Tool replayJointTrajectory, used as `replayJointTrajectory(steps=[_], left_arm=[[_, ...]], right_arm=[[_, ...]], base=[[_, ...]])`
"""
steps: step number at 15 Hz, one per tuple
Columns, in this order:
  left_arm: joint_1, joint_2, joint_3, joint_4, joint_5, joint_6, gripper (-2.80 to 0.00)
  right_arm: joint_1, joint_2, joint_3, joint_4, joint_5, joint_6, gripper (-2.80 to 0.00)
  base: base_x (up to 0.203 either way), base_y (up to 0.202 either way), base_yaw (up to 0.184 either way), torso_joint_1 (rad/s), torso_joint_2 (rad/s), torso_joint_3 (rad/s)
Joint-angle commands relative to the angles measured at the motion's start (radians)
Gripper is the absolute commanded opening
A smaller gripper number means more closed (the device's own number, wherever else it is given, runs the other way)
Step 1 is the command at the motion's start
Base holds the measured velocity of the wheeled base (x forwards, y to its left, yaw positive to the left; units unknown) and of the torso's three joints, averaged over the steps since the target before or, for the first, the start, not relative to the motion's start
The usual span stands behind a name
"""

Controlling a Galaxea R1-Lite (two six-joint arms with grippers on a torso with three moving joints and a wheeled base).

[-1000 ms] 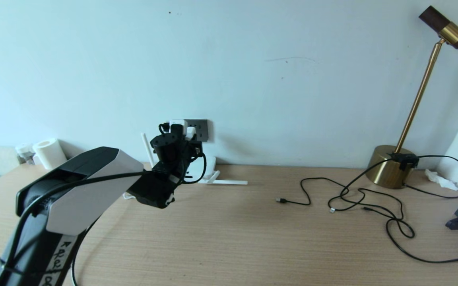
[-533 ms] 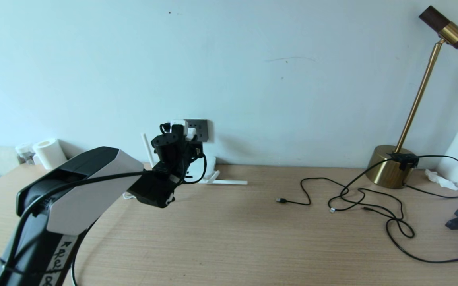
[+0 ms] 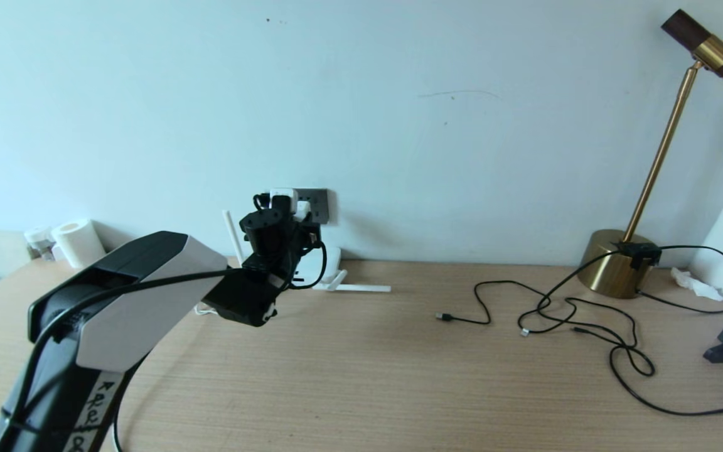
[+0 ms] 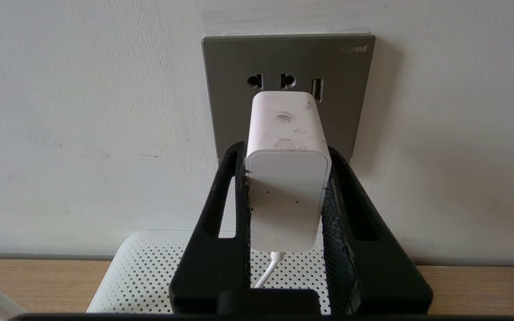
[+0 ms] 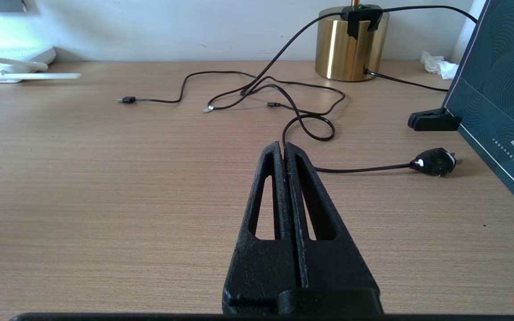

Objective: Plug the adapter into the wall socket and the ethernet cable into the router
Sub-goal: Align plug and socket

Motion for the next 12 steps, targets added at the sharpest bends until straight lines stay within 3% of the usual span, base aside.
replayJointTrajectory(steps=[1, 12], left_arm=[[0.0, 0.003, -0.005, -0.006, 0.002, 0.0, -2.8], [0.008, 0.02, -0.05, 0.023, 0.003, 0.0, -2.8]], right_arm=[[0.0, 0.0, 0.011, 0.0, 0.0, 0.0, -2.8], [0.0, 0.0, 0.011, 0.0, 0.0, 0.0, -2.8]], base=[[0.0, 0.0, 0.0, 0.0, 0.0, 0.0], [0.0, 0.0, 0.0, 0.0, 0.0, 0.0]])
